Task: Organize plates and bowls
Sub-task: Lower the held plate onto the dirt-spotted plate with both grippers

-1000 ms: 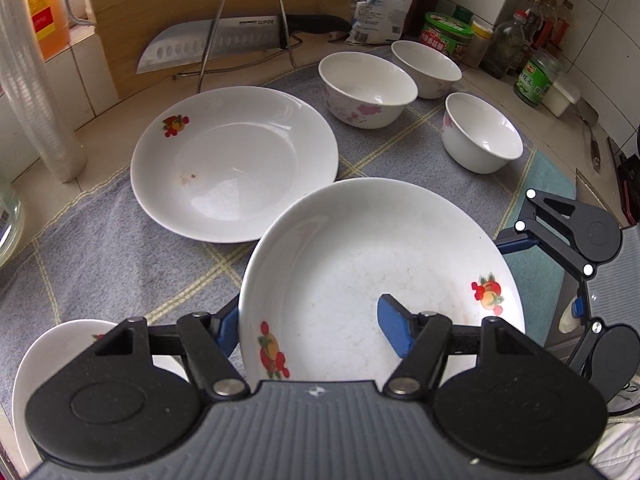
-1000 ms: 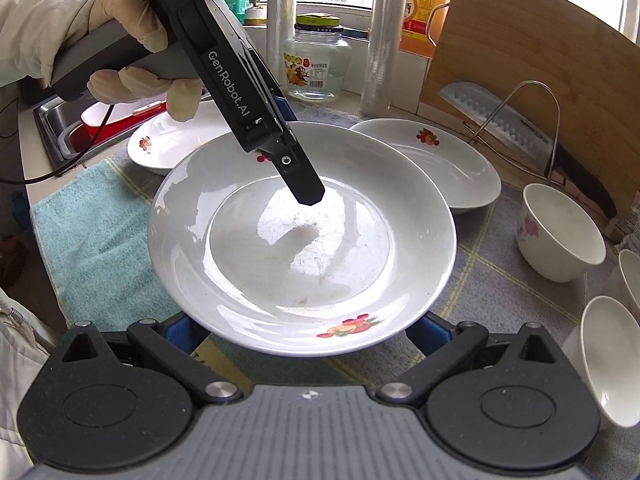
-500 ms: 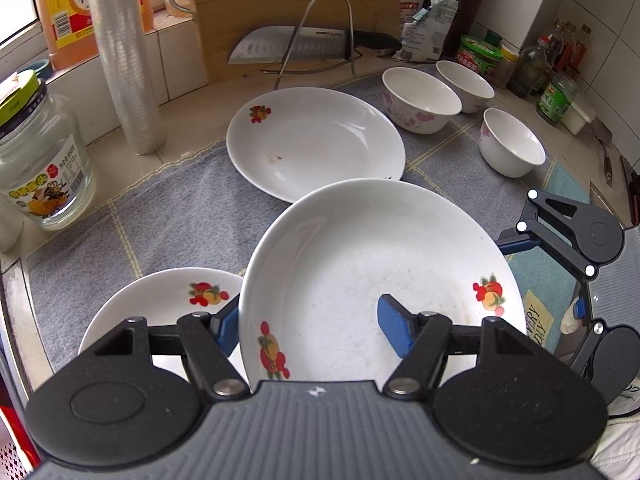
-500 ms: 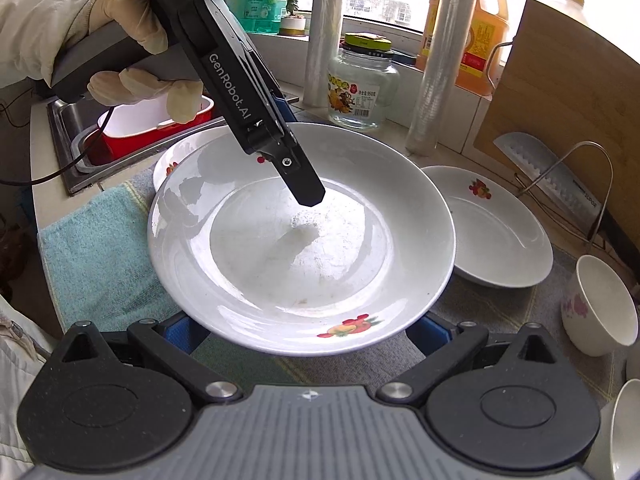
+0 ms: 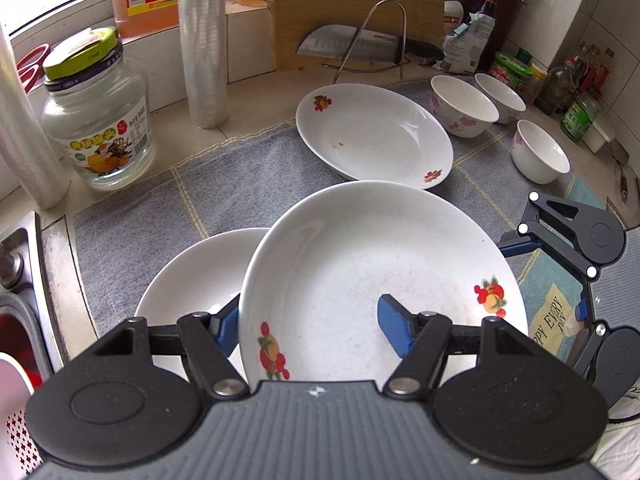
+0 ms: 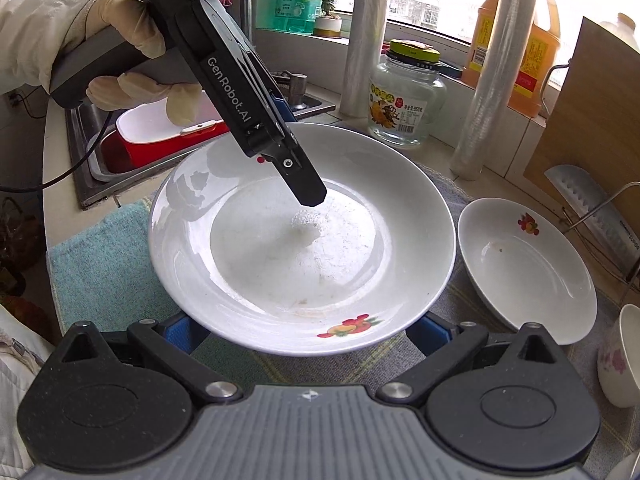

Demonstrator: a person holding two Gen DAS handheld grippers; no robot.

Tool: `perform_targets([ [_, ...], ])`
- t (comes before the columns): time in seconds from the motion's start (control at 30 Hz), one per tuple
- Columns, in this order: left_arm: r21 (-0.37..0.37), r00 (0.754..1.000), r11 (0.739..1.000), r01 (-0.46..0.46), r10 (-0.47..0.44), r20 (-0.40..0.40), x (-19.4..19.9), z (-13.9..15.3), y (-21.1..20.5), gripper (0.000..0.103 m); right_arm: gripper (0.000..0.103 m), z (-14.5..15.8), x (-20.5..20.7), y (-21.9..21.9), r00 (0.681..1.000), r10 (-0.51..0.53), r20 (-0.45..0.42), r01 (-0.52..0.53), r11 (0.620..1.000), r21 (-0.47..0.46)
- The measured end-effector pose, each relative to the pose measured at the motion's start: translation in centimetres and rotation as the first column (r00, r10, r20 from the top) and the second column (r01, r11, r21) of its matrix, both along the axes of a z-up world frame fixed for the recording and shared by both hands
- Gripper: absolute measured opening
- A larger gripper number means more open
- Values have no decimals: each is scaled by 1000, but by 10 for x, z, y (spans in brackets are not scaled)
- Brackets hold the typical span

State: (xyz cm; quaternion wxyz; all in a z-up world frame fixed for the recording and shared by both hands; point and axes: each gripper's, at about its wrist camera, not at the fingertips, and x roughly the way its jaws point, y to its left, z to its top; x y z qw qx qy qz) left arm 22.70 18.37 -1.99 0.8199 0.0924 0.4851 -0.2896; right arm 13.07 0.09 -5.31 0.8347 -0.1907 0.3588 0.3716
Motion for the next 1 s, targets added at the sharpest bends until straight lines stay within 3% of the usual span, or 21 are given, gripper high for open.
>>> perform_targets([
  [0.47,-4,998,998,-63,63,-22,13,-12,38,68,103,-9,18,35,998,56,-20,-56,998,-7],
  [1.0,-13,994,995,-97,96,-53,28,-30,51,68,103,-14,27,48,997,70,-44,-71,997,-23],
])
